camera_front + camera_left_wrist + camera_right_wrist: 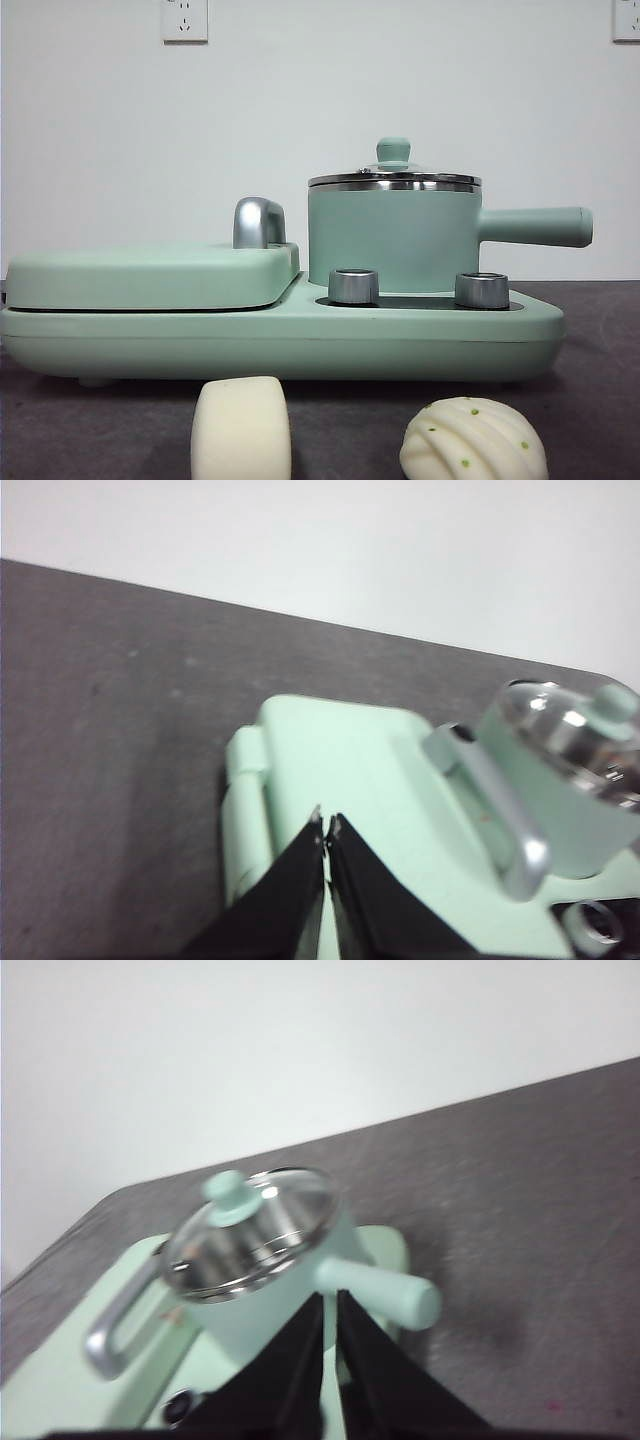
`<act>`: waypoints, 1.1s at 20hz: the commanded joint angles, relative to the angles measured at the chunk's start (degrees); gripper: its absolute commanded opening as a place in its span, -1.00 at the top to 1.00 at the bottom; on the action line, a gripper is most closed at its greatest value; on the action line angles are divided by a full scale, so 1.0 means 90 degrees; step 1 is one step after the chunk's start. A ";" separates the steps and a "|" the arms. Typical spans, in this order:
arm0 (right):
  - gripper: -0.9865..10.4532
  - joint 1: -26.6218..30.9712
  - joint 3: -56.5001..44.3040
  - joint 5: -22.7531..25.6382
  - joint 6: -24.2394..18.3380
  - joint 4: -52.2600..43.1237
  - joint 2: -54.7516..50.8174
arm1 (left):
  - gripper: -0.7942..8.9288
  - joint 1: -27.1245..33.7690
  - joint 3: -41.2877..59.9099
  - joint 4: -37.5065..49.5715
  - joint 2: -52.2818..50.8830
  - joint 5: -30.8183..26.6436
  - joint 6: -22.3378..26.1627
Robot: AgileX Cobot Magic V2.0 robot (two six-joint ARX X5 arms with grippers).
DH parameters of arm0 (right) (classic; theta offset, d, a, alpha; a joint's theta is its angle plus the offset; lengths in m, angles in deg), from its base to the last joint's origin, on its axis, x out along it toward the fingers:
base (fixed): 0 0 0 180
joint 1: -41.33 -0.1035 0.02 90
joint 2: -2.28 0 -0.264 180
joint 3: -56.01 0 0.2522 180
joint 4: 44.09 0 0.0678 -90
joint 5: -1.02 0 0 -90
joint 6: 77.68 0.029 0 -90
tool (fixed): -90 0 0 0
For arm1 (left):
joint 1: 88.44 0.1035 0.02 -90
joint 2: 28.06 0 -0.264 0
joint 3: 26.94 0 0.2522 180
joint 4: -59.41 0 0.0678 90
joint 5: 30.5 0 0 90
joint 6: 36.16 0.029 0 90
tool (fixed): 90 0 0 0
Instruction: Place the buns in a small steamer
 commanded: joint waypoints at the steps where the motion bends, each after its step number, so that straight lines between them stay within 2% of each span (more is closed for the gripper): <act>1: 0.79 -0.0022 0.0661 -0.0321 -0.0015 0.0444 0.0357 | 0.82 -0.0131 -0.0724 -0.0163 0.0617 0.0168 0.0078; 8: 0.79 -0.0022 0.2064 -0.1304 -0.0918 0.1435 0.1430 | 0.82 -0.0357 -0.2123 -0.0724 0.2101 0.1299 0.0403; 16: 0.79 -0.0022 0.3194 -0.2176 -0.2300 0.2555 0.2482 | 0.82 -0.0551 -0.3215 -0.1627 0.3330 0.3009 0.1132; 18: 0.79 -0.0022 0.3225 -0.2254 -0.2365 0.2540 0.2557 | 0.82 -0.0607 -0.3254 -0.1598 0.3461 0.3366 0.1226; 22: 0.79 -0.0022 0.3223 -0.2259 -0.2443 0.2538 0.2613 | 0.82 -0.0656 -0.3254 -0.1591 0.3565 0.3432 0.1372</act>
